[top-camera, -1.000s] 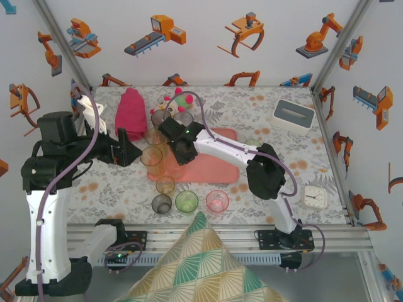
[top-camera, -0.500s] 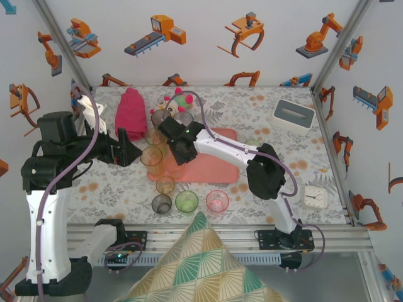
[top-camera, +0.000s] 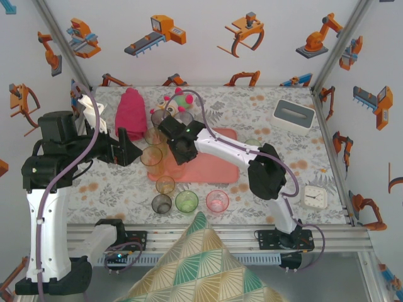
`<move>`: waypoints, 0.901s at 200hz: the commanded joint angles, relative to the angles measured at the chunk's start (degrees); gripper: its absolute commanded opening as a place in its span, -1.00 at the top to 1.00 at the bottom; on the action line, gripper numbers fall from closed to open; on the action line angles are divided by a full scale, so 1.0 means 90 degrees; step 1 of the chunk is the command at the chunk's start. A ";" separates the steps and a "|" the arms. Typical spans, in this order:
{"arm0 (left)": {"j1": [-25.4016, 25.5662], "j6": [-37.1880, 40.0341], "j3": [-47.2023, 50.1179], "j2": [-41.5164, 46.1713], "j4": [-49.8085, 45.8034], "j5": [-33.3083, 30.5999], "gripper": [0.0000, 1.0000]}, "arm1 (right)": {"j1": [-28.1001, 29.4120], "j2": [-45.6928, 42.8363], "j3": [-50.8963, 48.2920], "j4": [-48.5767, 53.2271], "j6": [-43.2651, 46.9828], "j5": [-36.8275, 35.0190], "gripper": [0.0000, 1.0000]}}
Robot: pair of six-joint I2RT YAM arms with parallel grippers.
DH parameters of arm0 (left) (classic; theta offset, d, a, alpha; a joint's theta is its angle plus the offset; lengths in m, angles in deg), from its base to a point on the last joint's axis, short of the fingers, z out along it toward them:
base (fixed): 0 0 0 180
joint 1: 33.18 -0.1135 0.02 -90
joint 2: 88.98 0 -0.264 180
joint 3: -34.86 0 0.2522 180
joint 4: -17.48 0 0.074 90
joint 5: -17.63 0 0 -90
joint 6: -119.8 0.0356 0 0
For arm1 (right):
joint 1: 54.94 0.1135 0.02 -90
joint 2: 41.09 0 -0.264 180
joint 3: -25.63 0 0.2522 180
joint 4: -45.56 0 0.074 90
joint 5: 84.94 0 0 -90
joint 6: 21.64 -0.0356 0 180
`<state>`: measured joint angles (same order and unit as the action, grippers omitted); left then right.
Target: Place the glasses into the tray
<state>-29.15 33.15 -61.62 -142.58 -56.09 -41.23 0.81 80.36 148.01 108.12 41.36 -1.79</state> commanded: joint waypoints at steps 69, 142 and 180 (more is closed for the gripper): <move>-0.0018 0.0002 -0.0229 -0.0042 -0.0051 0.0021 -0.94 | 0.0046 -0.0621 0.0216 0.0291 0.0153 0.0051 0.32; -0.0019 0.0007 -0.0253 -0.0060 -0.0053 0.0047 -0.94 | 0.0054 -0.1294 -0.0117 0.0518 0.0131 -0.0363 0.30; -0.0018 0.0007 -0.0263 -0.0060 -0.0055 0.0056 -0.94 | 0.0044 -0.2080 -0.1014 0.0536 -0.0147 -0.0643 0.30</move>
<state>-29.15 33.15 -62.38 -143.17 -56.18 -41.28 0.83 67.00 143.55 111.09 42.04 -4.30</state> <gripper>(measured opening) 0.971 0.351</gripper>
